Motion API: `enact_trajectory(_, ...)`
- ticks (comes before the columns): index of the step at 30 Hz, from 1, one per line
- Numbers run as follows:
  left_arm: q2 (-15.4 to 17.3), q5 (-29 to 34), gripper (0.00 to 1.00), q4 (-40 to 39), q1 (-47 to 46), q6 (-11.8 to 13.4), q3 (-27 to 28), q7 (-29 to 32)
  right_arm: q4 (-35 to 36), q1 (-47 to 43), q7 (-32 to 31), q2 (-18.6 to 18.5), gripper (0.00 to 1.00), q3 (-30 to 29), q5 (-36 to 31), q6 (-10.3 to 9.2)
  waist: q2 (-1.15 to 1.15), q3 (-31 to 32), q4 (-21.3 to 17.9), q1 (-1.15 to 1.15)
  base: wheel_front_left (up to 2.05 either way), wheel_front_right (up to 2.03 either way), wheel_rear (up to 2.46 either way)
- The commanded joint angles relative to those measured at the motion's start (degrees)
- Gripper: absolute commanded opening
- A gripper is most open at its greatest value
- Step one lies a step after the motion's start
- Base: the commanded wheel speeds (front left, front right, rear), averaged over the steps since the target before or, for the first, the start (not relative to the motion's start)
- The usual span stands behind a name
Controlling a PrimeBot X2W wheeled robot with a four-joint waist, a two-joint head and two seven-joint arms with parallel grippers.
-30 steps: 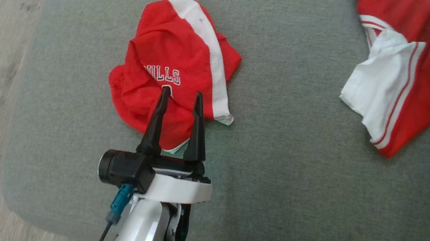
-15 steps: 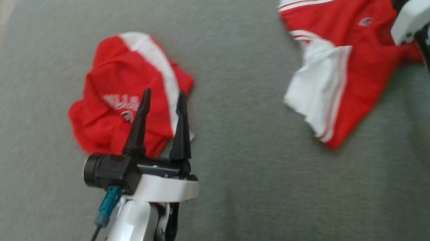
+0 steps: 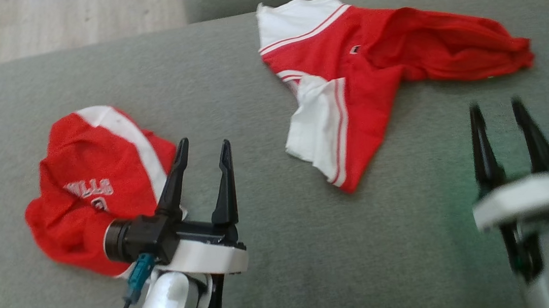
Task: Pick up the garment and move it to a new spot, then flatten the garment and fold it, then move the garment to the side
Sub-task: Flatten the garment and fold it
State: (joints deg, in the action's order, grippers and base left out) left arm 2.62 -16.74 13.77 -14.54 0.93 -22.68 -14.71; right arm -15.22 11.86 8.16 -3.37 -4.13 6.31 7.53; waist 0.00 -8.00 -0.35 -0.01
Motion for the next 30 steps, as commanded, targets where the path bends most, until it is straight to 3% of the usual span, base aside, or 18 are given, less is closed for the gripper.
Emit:
enact_trajectory(1, 0.26, 0.68, 1.00, -1.20, -0.48, -0.35, 2.09, -0.29, 3.70, -1.36, 1.06, 0.27, 1.00, 0.73, 0.09, -0.04, 0.00, 0.77, -1.80, 0.01, 0.00, 0.00, 0.00)
enact_trajectory(5, 0.26, 1.64, 1.00, -0.05, -0.52, -0.92, 2.28, -0.29, 5.77, -6.42, 2.74, 0.45, 1.00, 1.44, 4.83, -0.04, 0.00, 0.09, -3.44, 0.01, 0.00, 0.00, 0.00)
enact_trajectory(11, 0.59, 3.90, 1.00, 2.10, -2.89, -2.27, 2.84, -0.29, 7.21, -6.24, 4.28, 0.47, 1.00, 2.76, 6.52, -0.04, 0.00, -2.42, -6.31, 0.01, 0.00, 0.00, 0.00)
enact_trajectory(21, 1.52, 6.42, 1.00, 14.53, -11.29, -4.18, -0.41, 6.04, 6.99, -5.30, 5.37, 0.48, 1.00, 4.59, 7.41, -0.04, 0.00, -6.62, -9.75, 0.01, 0.00, 0.00, 0.00)
enact_trajectory(30, 1.76, 5.88, 1.00, 24.33, -17.38, -4.36, -0.62, 9.81, 5.98, -3.96, 6.16, 0.48, 1.00, 7.04, 8.57, -0.04, 0.00, -8.60, -13.51, 0.01, 0.00, 0.00, 0.00)
